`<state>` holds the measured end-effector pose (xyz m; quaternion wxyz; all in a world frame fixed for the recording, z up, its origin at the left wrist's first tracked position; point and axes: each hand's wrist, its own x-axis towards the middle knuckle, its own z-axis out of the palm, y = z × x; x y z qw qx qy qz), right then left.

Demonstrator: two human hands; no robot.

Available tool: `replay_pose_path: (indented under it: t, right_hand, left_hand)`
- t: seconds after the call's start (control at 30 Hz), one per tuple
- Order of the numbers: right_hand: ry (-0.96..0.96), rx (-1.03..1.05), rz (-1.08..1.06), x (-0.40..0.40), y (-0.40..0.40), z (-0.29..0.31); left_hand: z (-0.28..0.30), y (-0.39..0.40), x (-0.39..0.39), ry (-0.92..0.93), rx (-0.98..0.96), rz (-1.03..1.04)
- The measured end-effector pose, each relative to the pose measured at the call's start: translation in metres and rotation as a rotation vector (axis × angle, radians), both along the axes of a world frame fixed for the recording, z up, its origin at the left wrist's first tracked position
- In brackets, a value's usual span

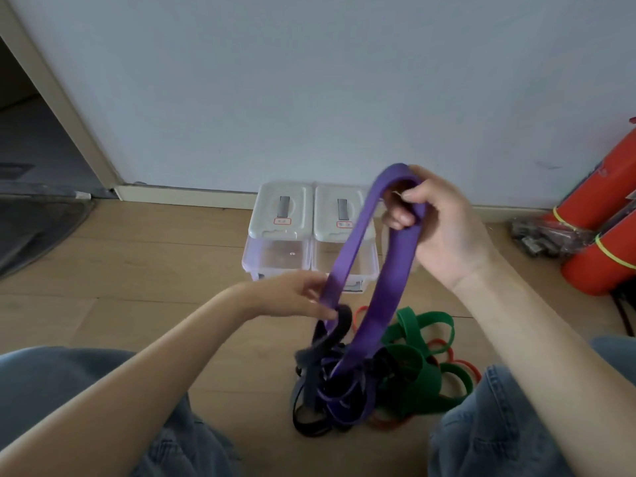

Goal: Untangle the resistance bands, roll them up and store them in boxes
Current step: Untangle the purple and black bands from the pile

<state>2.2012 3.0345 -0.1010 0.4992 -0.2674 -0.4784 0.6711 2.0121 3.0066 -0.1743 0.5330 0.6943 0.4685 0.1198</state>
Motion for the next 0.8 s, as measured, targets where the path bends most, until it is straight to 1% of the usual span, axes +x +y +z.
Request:
replay_pose_path:
  t: [0.03, 0.07, 0.1, 0.13, 0.17, 0.2, 0.23, 0.27, 0.3, 0.33, 0.37, 0.4, 0.43, 0.47, 0.5, 0.57, 0.6, 0.63, 0.67, 0.7, 0.73, 0.8]
  right_hand:
    - [0.002, -0.012, -0.035, 0.005, 0.002, 0.0]
    - [-0.027, -0.027, -0.08, 0.009, 0.005, -0.001]
    - [-0.113, -0.03, -0.132, 0.014, 0.007, -0.004]
    - [-0.267, -0.014, -0.177, 0.016, 0.008, -0.008]
    - [-0.479, 0.017, -0.201, 0.017, 0.008, -0.013]
    - [-0.708, 0.05, -0.188, 0.017, 0.008, -0.018]
    - [-0.91, 0.077, -0.132, 0.017, 0.008, -0.023]
    - [-1.062, 0.095, -0.059, 0.015, 0.007, -0.028]
    - [-1.167, 0.117, -0.002, 0.013, 0.007, -0.033]
    - [-1.228, 0.146, 0.023, 0.011, 0.005, -0.036]
    - [-1.266, 0.176, 0.016, 0.01, 0.006, -0.036]
    - [-1.303, 0.203, 0.001, 0.011, 0.006, -0.034]
    - [-1.331, 0.216, 0.002, 0.013, 0.006, -0.031]
    - [-1.325, 0.195, 0.016, 0.015, 0.005, -0.03]
    - [-1.251, 0.133, 0.04, 0.017, 0.004, -0.03]
    - [-0.972, -0.006, 0.08, 0.015, 0.0, -0.028]
    - [-0.847, -0.023, 0.1, 0.013, -0.002, -0.026]
    - [-0.774, -0.004, 0.139, 0.012, -0.003, -0.024]
    - [-0.749, 0.027, 0.201, 0.01, -0.005, -0.021]
    - [-0.763, 0.063, 0.27, 0.008, -0.006, -0.019]
    - [-0.808, 0.092, 0.308, 0.006, -0.007, -0.017]
    - [-0.938, 0.124, 0.25, 0.009, -0.003, -0.015]
  left_hand:
    - [-0.004, -0.001, 0.002, 0.08, 0.036, 0.003]
    - [-0.003, 0.002, 0.002, 0.1, 0.088, 0.059]
    - [0.003, 0.006, 0.001, 0.054, 0.143, 0.18]
    - [0.014, 0.011, -0.001, -0.052, 0.183, 0.326]
    - [0.028, 0.016, -0.007, -0.234, 0.201, 0.471]
    - [0.044, 0.022, -0.014, -0.484, 0.186, 0.594]
    - [0.054, 0.027, -0.022, -0.702, 0.163, 0.642]
    - [0.059, 0.029, -0.025, -0.753, 0.171, 0.646]
    - [0.058, 0.028, -0.025, -0.57, 0.201, 0.633]
    - [0.051, 0.022, -0.022, -0.239, 0.232, 0.583]
    - [0.039, 0.017, -0.019, 0.047, 0.239, 0.502]
    - [0.03, 0.014, -0.015, 0.161, 0.212, 0.431]
    - [0.025, 0.011, -0.012, 0.155, 0.174, 0.394]
    - [0.023, 0.011, -0.011, 0.092, 0.157, 0.388]
    - [0.026, 0.011, -0.011, 0.031, 0.15, 0.392]
    - [0.03, 0.01, -0.013, -0.022, 0.126, 0.349]
    - [0.03, 0.008, -0.011, 0.006, 0.132, 0.289]
    - [0.028, 0.005, -0.004, 0.08, 0.17, 0.214]
    - [0.026, 0.002, 0.004, 0.171, 0.213, 0.146]
    - [0.023, 0.001, 0.011, 0.228, 0.259, 0.114]
    - [0.021, 0.002, 0.014, 0.25, 0.295, 0.126]
    - [0.02, 0.008, 0.009, 0.242, 0.285, 0.244]
